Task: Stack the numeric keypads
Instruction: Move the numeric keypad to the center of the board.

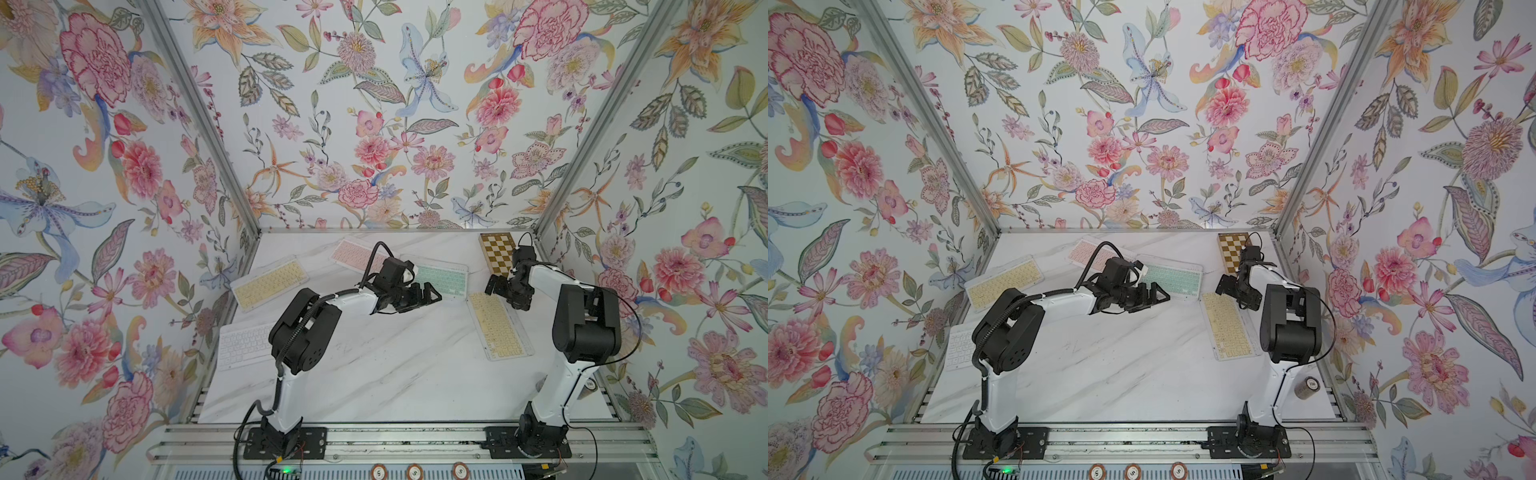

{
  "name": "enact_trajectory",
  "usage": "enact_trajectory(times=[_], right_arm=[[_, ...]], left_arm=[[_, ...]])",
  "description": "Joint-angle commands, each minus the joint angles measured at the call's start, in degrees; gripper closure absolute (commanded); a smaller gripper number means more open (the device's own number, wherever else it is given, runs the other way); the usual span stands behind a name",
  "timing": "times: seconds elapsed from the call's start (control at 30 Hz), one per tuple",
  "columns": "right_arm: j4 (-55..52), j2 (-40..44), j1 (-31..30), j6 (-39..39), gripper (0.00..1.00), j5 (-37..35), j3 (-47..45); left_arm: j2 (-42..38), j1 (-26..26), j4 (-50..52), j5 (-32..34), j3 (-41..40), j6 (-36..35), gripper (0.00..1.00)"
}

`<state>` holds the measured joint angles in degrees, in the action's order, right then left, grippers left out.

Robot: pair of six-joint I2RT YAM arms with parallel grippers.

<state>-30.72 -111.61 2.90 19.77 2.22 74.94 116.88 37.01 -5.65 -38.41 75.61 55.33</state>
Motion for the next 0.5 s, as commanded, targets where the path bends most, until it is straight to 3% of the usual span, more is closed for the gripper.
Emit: enact_trajectory(times=[0.0, 0.27, 0.47], right_arm=[[-1.19, 0.51, -1.21, -1.2, 0.01, -1.73, -1.81], [-1.19, 2.16, -2.2, -0.95, 0.01, -2.58, -3.48], [-1.26, 4.86, -0.69, 0.77, 0.01, -0.4, -4.37]], left_arm=[[-1.88, -0.53, 0.0, -0.17, -0.66, -0.55, 0.01], [0.12, 0.16, -5.08, -0.69, -0.38, 3.64, 0.01], [3.45, 2.53, -18.33, -0.52, -1.69, 15.01, 0.01]])
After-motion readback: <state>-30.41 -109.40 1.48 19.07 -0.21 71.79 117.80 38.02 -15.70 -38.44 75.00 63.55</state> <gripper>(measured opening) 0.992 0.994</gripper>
